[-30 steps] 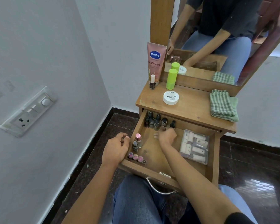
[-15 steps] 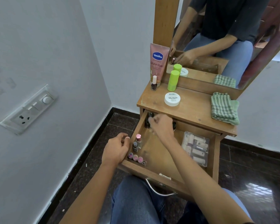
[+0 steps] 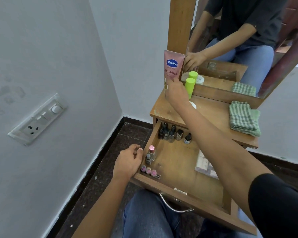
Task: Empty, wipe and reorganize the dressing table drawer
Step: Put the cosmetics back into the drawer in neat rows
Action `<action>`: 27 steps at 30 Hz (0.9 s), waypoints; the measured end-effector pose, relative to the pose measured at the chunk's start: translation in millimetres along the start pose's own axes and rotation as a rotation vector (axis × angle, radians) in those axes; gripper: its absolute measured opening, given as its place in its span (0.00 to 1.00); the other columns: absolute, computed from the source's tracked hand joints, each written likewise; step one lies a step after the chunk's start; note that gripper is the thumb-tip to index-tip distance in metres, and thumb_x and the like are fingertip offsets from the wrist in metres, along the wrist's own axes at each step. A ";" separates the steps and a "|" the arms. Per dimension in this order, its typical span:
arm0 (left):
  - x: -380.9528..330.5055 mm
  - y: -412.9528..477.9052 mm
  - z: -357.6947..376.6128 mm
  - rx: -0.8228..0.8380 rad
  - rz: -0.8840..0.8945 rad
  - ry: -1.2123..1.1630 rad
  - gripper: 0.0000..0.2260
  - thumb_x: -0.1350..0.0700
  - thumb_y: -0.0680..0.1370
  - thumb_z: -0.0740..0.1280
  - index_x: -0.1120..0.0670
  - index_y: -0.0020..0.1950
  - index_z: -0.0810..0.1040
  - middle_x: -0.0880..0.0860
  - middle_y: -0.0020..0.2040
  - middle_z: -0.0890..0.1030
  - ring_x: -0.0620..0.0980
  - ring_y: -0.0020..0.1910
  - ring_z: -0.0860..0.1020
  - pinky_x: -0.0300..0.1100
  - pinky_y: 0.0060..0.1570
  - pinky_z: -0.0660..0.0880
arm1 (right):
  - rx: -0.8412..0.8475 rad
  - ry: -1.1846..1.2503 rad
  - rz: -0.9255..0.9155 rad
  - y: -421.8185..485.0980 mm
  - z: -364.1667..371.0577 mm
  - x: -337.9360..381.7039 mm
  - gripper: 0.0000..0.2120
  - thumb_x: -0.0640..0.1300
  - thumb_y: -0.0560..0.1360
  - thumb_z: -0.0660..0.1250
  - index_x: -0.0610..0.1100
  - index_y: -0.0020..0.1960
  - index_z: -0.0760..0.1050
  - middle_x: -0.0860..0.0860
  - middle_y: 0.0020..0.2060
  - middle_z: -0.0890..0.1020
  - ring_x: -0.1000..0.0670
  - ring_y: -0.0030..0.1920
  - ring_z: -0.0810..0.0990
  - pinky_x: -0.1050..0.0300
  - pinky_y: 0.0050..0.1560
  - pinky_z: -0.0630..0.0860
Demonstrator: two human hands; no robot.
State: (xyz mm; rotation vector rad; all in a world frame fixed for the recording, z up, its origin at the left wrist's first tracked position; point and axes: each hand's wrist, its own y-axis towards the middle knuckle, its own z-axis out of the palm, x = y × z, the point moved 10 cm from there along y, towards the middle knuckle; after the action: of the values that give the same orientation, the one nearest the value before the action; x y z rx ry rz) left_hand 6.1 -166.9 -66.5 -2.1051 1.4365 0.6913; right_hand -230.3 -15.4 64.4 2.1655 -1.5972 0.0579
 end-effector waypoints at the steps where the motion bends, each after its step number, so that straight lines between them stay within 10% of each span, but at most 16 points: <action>1: 0.1 -0.1 0.1 0.000 0.002 0.001 0.14 0.47 0.82 0.59 0.50 0.63 0.77 0.47 0.43 0.81 0.45 0.43 0.79 0.47 0.49 0.78 | -0.001 -0.009 -0.002 -0.3 0.9 -1.0 0.21 0.35 0.77 0.60 0.40 0.70 0.66 0.40 0.61 0.73 0.38 0.56 0.76 0.44 0.50 0.76; 9: 0.9 0.2 1.4 0.000 -0.004 0.020 0.14 0.46 0.82 0.59 0.49 0.62 0.76 0.44 0.42 0.81 0.43 0.43 0.79 0.45 0.48 0.78 | -0.040 0.281 -0.069 -23.8 -27.9 -2.2 0.07 0.38 0.73 0.67 0.40 0.51 0.75 0.44 0.44 0.81 0.43 0.44 0.79 0.49 0.40 0.76; 14: 0.7 2.1 0.6 -0.010 0.003 0.014 0.14 0.46 0.81 0.59 0.49 0.62 0.77 0.46 0.43 0.82 0.45 0.43 0.80 0.47 0.48 0.78 | -0.012 0.483 0.077 -97.5 -52.9 -26.4 0.07 0.41 0.70 0.72 0.44 0.48 0.78 0.52 0.40 0.79 0.58 0.37 0.77 0.69 0.37 0.70; 27: -0.1 -0.8 0.7 0.001 0.004 0.013 0.13 0.46 0.81 0.60 0.48 0.62 0.77 0.45 0.43 0.81 0.45 0.43 0.79 0.44 0.46 0.76 | 0.236 0.352 0.162 -176.3 42.4 -72.5 0.06 0.37 0.73 0.69 0.42 0.51 0.78 0.45 0.45 0.82 0.45 0.46 0.81 0.49 0.48 0.77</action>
State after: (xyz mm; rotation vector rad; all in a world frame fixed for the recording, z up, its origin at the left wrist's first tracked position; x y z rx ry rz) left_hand 6.7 -166.1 -66.9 -2.1105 1.4473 0.6801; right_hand -102.1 74.5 -52.3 2.0420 -1.6143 0.6698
